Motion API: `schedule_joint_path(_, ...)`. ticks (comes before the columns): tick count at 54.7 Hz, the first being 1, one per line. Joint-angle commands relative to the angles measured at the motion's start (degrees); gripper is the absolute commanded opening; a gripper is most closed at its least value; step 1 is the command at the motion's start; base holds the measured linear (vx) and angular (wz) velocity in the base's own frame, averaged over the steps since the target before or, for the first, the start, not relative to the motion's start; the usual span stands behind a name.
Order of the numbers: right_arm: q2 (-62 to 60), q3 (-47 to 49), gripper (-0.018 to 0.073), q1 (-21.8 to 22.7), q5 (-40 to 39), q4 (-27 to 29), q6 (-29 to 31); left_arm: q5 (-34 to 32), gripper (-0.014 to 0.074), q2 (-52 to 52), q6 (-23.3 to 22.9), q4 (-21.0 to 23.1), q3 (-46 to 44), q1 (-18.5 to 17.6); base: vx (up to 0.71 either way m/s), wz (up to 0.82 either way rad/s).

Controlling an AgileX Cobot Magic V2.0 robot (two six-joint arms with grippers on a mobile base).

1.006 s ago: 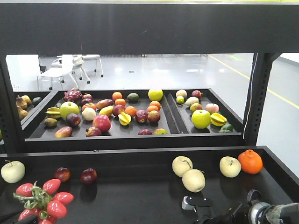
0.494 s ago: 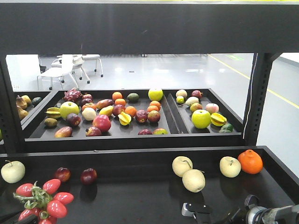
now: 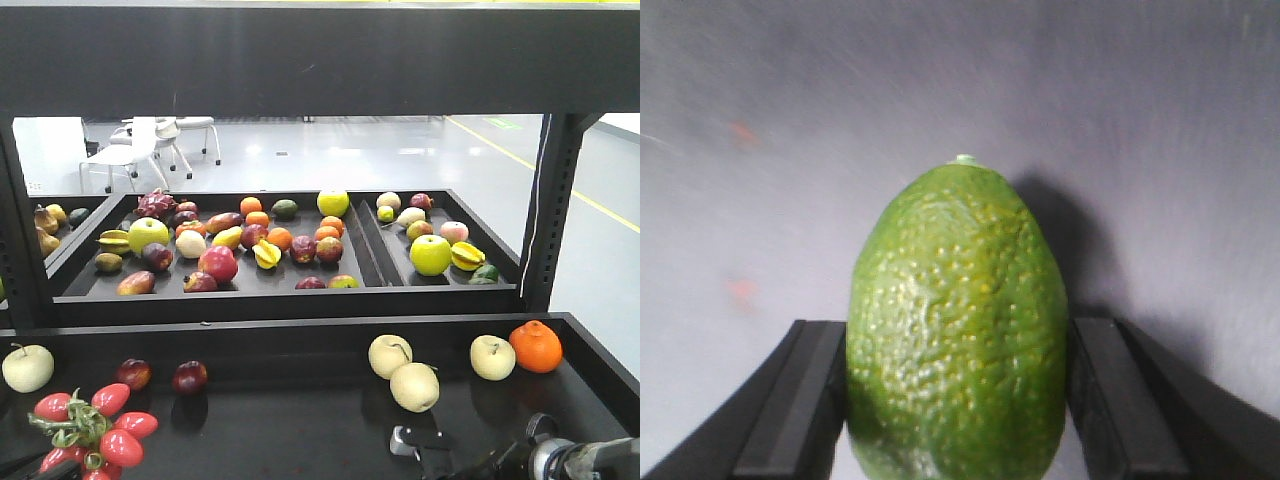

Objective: Pick snacks and fruit into basket
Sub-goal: 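Close the right gripper around the green lime, then lift the green lime off the table with the right gripper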

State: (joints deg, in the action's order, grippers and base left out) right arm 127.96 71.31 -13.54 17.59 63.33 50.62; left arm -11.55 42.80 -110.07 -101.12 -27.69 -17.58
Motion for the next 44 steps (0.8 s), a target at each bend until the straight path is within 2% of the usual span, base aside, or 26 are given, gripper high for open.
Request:
schedule_joint_path(1, -6.2, 1.4, -0.0013, 0.1, 1.3, 0.1, 1.0, 1.3, 0.0003, -0.4, 0.0, -2.8, -1.7, -0.2, 0.00, 0.00)
schedule_joint_path(18, -17.8, 1.2, -0.0010, 0.1, 8.6, -4.8, -1.2, 1.3, 0.0003, -0.4, 0.0, -2.8, -1.7, -0.2, 0.00, 0.00)
schedule_joint_path(22, -21.3, 1.2, -0.0010, 0.1, 10.1, -6.7, -3.8, 1.3, 0.0003, -0.4, 0.0, -2.8, -1.7, -0.2, 0.00, 0.00)
schedule_joint_path(23, -32.8, 1.2, -0.0010, 0.1, 11.6, -13.4, -11.7, 1.3, 0.0003, -0.4, 0.0, -2.8, -1.7, -0.2, 0.00, 0.00)
schedule_joint_path(24, -33.9, 1.2, -0.0010, 0.1, 11.9, -14.1, -12.5, 1.3, 0.0003, -0.4, 0.0, -2.8, -1.7, -0.2, 0.00, 0.00)
schedule_joint_path(44, -46.9, 1.2, -0.0010, 0.1, 17.7, -20.8, -19.8, 1.3, 0.0003, -0.4, 0.0, -2.8, -1.7, -0.2, 0.00, 0.00)
